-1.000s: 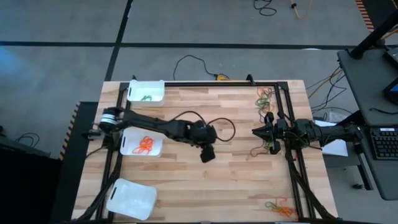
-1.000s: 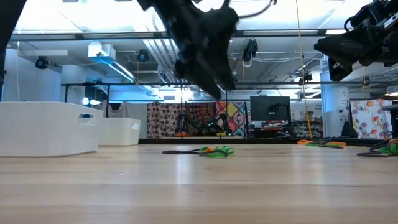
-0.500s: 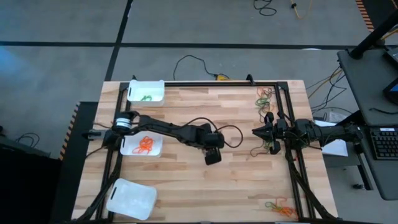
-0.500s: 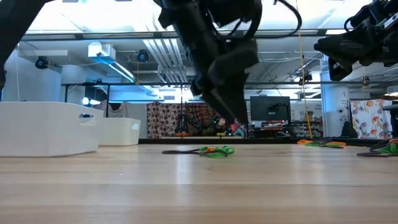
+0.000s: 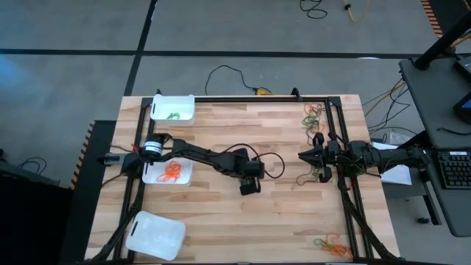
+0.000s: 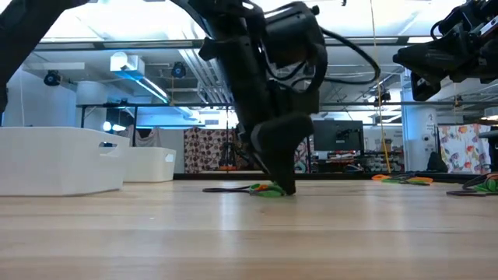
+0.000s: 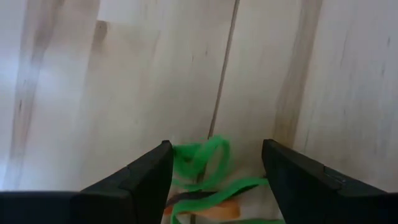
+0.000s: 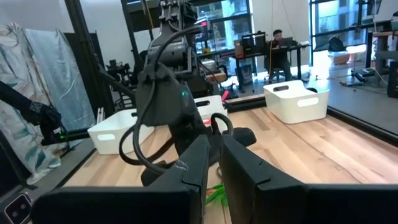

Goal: Sort rubber bands into baskets
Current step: Put the green rubber band into the top white bin

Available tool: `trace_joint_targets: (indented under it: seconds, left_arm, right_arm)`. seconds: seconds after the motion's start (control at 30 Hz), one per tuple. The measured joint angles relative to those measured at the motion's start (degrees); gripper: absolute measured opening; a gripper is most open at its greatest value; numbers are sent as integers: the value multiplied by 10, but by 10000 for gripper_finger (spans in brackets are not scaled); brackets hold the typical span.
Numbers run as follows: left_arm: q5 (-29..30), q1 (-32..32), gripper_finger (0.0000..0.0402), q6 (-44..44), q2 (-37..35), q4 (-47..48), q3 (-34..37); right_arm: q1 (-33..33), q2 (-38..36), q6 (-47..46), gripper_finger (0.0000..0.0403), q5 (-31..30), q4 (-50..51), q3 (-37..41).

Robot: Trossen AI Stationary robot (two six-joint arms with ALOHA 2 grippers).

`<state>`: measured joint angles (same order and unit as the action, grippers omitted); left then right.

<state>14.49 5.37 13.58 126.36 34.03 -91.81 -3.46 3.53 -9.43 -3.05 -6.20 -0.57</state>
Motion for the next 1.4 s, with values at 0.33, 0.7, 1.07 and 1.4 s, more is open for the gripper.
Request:
trace_joint_targets:
  seconds: [0.33, 0.7, 1.07, 1.4]
  left_arm:
    - [-5, -14, 103, 88, 6, 10, 0]
    - [-1, -58, 4, 94, -42, 92, -53]
    - [11, -203, 1, 89, -135, 230, -113]
    - [16, -472, 0, 48, -213, 393, -95]
  right_arm:
    - [0, 3, 0, 34, 0, 0, 0]
    - [0, 4, 0, 34, 0, 0, 0]
    - [0, 4, 0, 34, 0, 0, 0]
    - [0, 4, 0, 34, 0, 0, 0]
